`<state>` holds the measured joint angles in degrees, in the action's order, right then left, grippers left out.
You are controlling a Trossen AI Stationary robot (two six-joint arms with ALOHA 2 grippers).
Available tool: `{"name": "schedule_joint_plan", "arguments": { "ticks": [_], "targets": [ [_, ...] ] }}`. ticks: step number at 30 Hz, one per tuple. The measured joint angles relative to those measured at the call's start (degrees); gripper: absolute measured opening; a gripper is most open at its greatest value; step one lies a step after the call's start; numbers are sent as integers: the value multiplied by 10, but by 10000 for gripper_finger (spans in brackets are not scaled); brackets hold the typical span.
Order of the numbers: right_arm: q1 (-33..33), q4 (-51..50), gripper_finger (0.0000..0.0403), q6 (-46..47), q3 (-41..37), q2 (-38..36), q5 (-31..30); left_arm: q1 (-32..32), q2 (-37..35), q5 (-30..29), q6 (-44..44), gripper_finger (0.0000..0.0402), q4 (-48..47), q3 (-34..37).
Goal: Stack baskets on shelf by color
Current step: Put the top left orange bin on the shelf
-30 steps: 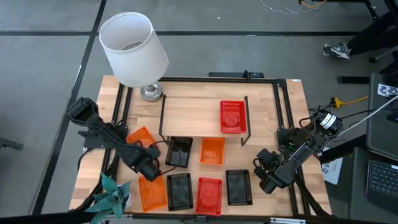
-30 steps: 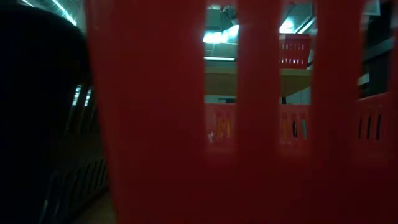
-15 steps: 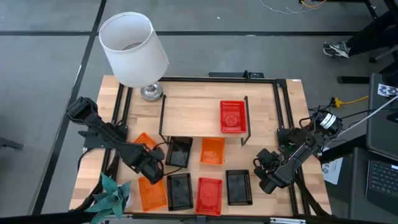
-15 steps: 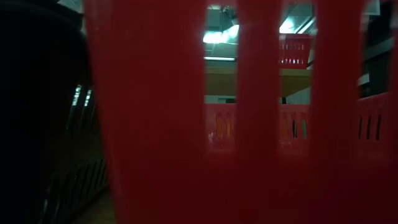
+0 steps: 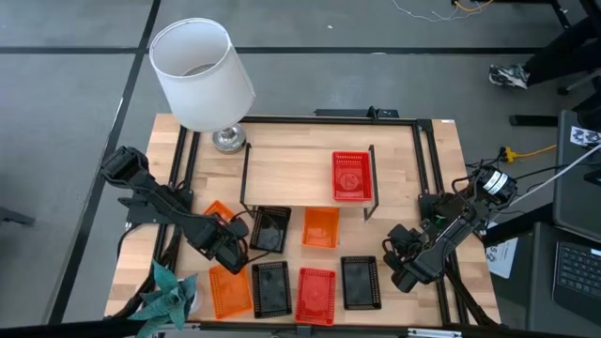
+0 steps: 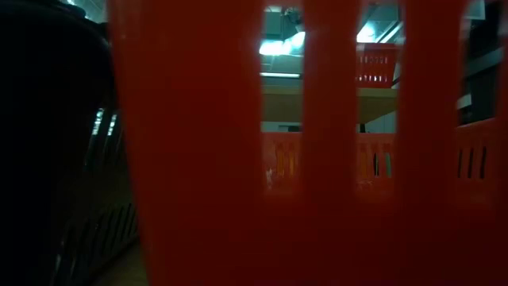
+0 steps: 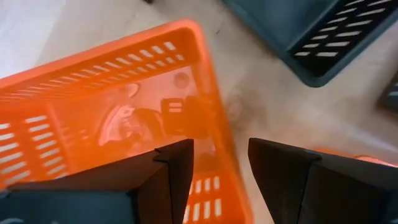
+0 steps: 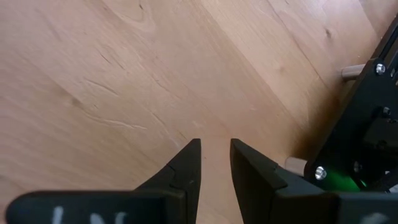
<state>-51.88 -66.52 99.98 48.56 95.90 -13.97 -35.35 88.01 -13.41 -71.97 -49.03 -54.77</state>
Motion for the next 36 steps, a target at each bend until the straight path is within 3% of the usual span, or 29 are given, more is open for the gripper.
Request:
{"name": "schedule_joint_plan", "arguments": {
  "ticks": [16, 20, 24, 26, 31, 36],
  "targets": [
    [0, 1, 86, 0, 0, 0, 0, 0, 53, 11, 5, 138, 20, 3],
    [0, 1, 86, 0, 0, 0, 0, 0, 52, 29, 5, 96, 21, 3],
    [0, 1, 86, 0, 0, 0, 0, -1, 52, 41, 1, 19, 20, 3],
    [0, 1, 86, 0, 0, 0, 0, 0, 52, 41, 0, 8, 17, 1],
    [0, 1, 86, 0, 0, 0, 0, -1, 49, 42, -14, 1, -40, -44],
    [0, 1, 86, 0, 0, 0, 0, -10, 49, 75, -28, 0, -162, -141]
  ]
}}
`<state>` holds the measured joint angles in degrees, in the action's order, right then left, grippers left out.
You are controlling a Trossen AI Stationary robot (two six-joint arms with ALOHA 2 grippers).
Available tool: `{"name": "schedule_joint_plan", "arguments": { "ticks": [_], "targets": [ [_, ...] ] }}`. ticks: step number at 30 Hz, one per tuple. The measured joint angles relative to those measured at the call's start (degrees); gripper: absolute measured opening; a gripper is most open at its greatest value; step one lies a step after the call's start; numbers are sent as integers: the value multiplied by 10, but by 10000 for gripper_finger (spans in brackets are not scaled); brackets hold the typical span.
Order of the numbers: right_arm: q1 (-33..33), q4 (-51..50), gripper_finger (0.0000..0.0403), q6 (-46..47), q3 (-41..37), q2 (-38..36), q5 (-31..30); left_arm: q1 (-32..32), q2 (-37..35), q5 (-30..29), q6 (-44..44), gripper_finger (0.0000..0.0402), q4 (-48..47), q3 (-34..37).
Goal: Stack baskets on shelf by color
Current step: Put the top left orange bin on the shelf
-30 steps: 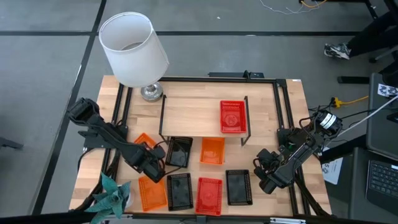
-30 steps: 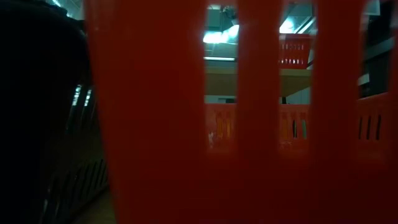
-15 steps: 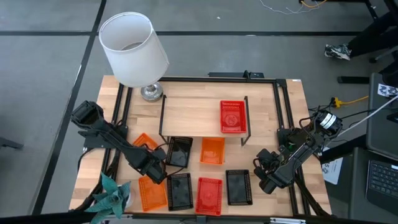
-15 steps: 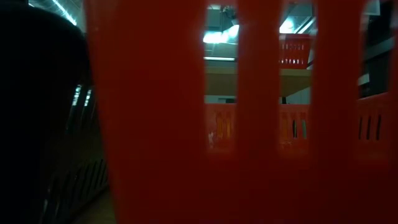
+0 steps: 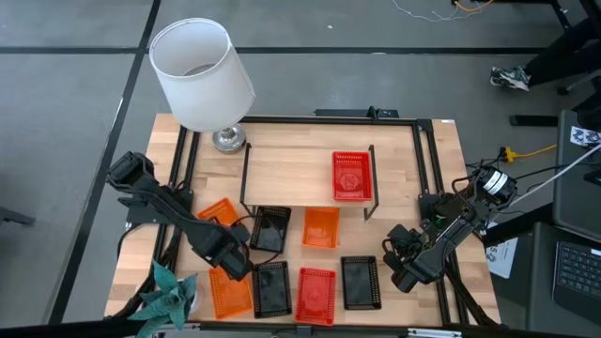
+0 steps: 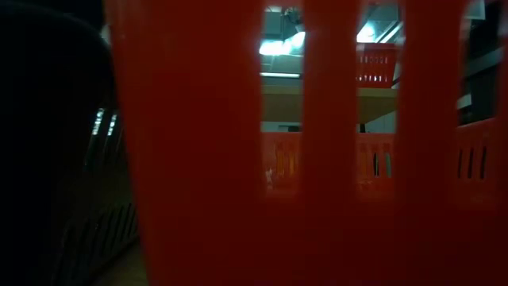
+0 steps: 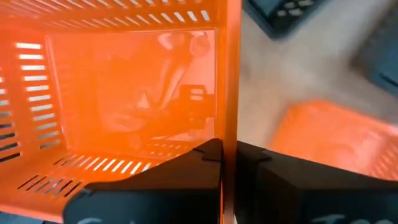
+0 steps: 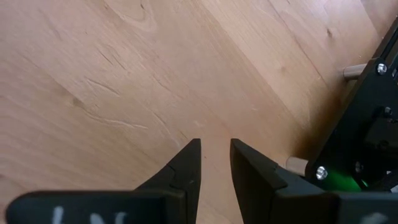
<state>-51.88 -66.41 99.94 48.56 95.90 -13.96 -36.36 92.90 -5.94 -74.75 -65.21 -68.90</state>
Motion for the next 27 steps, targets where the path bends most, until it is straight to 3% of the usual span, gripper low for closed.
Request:
{"name": "schedule_joint_plan", "arguments": {
  "ticks": [5, 11, 15, 21, 24, 27],
  "targets": [
    [0, 0, 86, 0, 0, 0, 0, -15, 0, 58, -38, 0, -103, -114],
    [0, 0, 86, 0, 0, 0, 0, -38, 0, 51, -42, 0, -94, -267],
    [0, 0, 86, 0, 0, 0, 0, -44, 0, -26, 41, 0, -29, -355],
    [0, 0, 86, 0, 0, 0, 0, -35, -2, -203, 290, 0, 29, -441],
    [0, 0, 86, 0, 0, 0, 0, -13, -1, -248, 381, 0, 28, -447],
    [0, 0, 86, 0, 0, 0, 0, 19, -1, -257, 441, 0, 25, -440]
  ]
}}
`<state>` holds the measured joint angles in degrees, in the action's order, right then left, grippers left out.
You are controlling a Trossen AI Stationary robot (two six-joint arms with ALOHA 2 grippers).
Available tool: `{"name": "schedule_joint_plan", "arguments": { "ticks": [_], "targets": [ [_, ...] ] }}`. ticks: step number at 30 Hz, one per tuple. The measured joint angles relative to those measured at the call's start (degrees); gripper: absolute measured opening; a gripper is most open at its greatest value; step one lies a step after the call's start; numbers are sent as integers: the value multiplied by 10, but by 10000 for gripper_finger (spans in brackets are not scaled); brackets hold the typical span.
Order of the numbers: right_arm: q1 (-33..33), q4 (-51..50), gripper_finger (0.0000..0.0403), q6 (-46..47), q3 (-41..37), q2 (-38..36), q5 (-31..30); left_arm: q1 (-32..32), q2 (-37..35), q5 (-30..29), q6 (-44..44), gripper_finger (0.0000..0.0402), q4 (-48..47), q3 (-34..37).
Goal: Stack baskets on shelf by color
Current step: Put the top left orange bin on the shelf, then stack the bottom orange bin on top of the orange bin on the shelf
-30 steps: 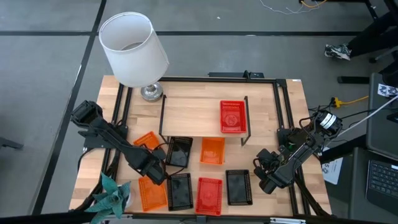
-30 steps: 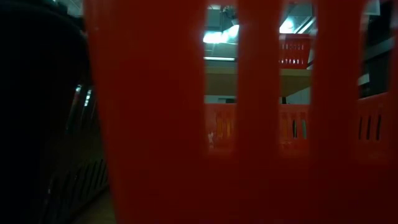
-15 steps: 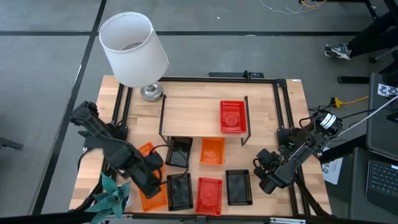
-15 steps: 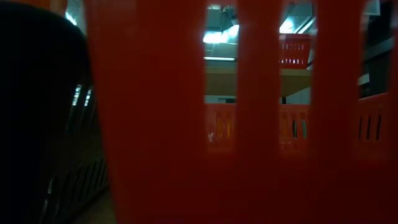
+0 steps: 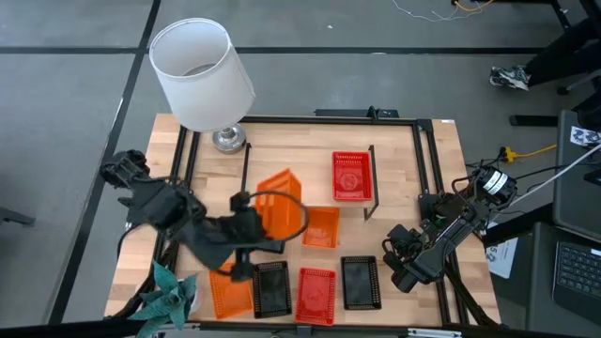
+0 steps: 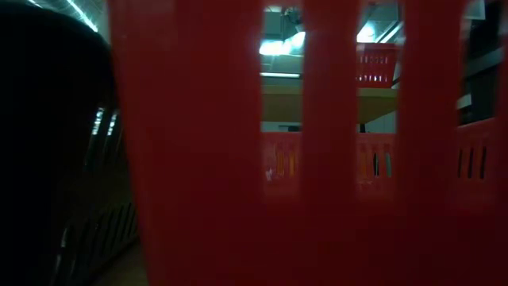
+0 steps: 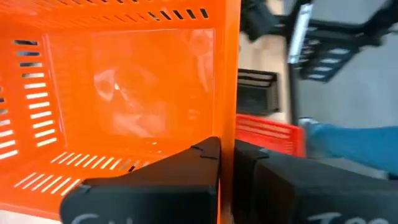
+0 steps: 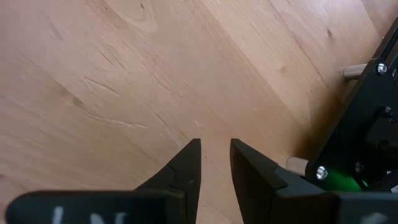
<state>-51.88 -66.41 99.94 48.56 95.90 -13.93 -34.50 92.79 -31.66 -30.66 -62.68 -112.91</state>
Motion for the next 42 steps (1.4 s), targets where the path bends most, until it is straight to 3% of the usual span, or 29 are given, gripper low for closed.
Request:
{"name": "schedule_joint_plan", "arguments": {
  "ticks": [7, 19, 28, 42],
  "targets": [
    [0, 0, 86, 0, 0, 0, 0, 99, 1, 9, 141, 0, -39, 90],
    [0, 0, 86, 0, 0, 0, 0, 210, 2, 72, 172, 0, -64, 237],
    [0, 0, 86, 0, 0, 0, 0, 233, 1, 136, 160, 5, -63, 256],
    [0, 0, 86, 0, 0, 0, 0, 231, 1, 141, 191, 85, -64, 255]
  ]
}}
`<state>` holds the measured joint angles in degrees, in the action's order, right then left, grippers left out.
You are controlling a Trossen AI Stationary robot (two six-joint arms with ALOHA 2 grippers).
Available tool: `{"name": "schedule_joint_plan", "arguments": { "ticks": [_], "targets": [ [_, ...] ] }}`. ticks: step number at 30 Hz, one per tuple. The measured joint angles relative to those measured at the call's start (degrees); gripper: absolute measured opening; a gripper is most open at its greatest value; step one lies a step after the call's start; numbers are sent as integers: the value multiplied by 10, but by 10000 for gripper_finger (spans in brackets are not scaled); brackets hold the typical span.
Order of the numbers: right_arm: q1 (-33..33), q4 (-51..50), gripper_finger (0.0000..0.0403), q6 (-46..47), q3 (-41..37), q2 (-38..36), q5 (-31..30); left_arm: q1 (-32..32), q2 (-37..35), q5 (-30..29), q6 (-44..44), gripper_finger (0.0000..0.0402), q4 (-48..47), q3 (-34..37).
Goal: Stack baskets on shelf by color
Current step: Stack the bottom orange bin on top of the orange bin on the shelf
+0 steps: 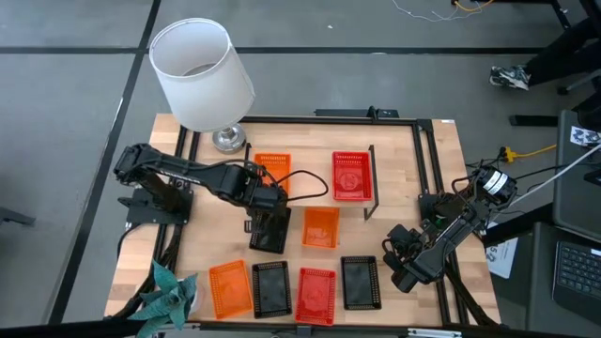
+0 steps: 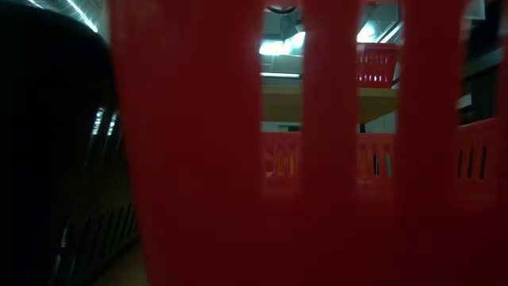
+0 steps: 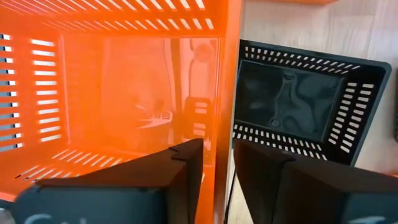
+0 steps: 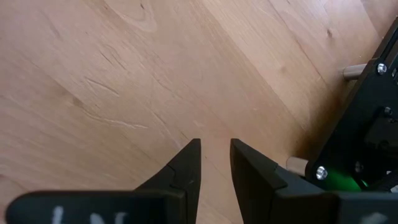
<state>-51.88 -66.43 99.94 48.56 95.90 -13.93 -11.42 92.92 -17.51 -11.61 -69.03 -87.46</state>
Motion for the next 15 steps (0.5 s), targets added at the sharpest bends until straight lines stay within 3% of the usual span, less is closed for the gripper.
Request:
{"name": "schedule_joint_plan", "arguments": {
  "ticks": [11, 15],
  "targets": [
    [0, 0, 86, -2, 0, 0, 0, 0, 0, 1, -4, 100, -50, -83],
    [0, 0, 86, -2, 0, 0, 0, -8, 0, 6, -42, 100, -81, -134]
  ]
}}
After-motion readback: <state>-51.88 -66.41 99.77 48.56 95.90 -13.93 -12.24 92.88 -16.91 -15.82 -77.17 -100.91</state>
